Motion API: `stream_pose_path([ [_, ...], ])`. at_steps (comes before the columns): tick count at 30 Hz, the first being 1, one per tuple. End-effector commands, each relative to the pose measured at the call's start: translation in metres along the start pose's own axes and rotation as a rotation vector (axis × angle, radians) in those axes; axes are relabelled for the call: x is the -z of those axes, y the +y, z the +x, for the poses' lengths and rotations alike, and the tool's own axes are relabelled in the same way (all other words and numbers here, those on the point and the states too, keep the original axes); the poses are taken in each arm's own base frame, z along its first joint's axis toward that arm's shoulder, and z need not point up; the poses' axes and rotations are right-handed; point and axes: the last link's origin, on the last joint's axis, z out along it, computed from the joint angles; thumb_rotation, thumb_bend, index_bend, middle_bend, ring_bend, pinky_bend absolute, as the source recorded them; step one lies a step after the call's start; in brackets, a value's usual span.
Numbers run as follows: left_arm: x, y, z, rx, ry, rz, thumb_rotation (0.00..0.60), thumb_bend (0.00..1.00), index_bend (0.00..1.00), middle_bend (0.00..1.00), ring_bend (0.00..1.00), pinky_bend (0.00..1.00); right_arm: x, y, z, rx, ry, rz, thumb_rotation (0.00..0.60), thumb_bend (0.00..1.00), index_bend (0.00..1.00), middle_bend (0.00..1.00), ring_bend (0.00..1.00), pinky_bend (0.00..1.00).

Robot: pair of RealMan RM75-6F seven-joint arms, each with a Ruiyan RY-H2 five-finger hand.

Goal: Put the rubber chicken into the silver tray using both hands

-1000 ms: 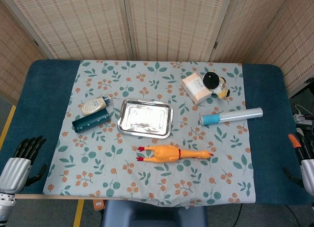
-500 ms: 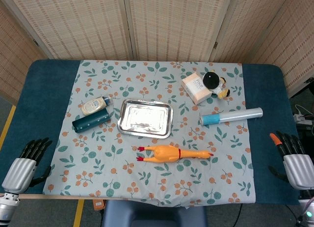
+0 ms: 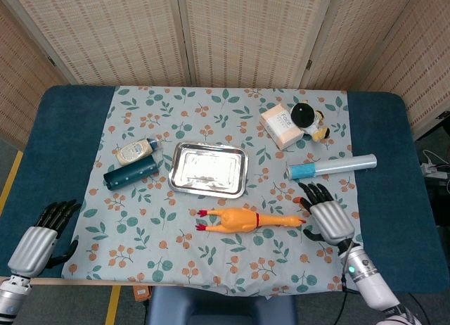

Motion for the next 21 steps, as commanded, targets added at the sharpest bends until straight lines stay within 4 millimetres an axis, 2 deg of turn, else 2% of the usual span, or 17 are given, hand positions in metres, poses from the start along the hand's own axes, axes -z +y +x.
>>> stream_pose_path([
  [1,0.002,-0.002,0.002,0.009,0.002,-0.004,0.600,0.45,0.00,0.00,0.00,0.01,-0.023,-0.041,-0.010,-0.004,-0.038,0.046,0.600,0.17,0.32,0.00,0.00,0.00],
  [8,0.004,-0.003,0.005,0.029,0.001,-0.018,0.600,0.45,0.00,0.00,0.00,0.01,-0.043,-0.059,-0.035,0.042,-0.089,0.004,0.600,0.17,0.36,0.00,0.00,0.00],
  [15,0.005,-0.003,0.006,0.043,-0.005,-0.030,0.600,0.45,0.00,0.00,0.00,0.01,-0.059,-0.066,-0.050,0.070,-0.118,-0.039,0.600,0.17,0.39,0.00,0.00,0.00],
  [18,0.005,-0.004,0.006,0.046,-0.009,-0.033,0.600,0.45,0.00,0.00,0.00,0.01,-0.062,-0.065,-0.053,0.084,-0.111,-0.058,0.600,0.18,0.44,0.00,0.00,0.00],
  [21,0.005,-0.005,0.007,0.052,-0.009,-0.035,0.600,0.45,0.00,0.00,0.00,0.01,-0.064,-0.063,-0.055,0.098,-0.095,-0.079,0.600,0.18,0.52,0.04,0.00,0.05],
])
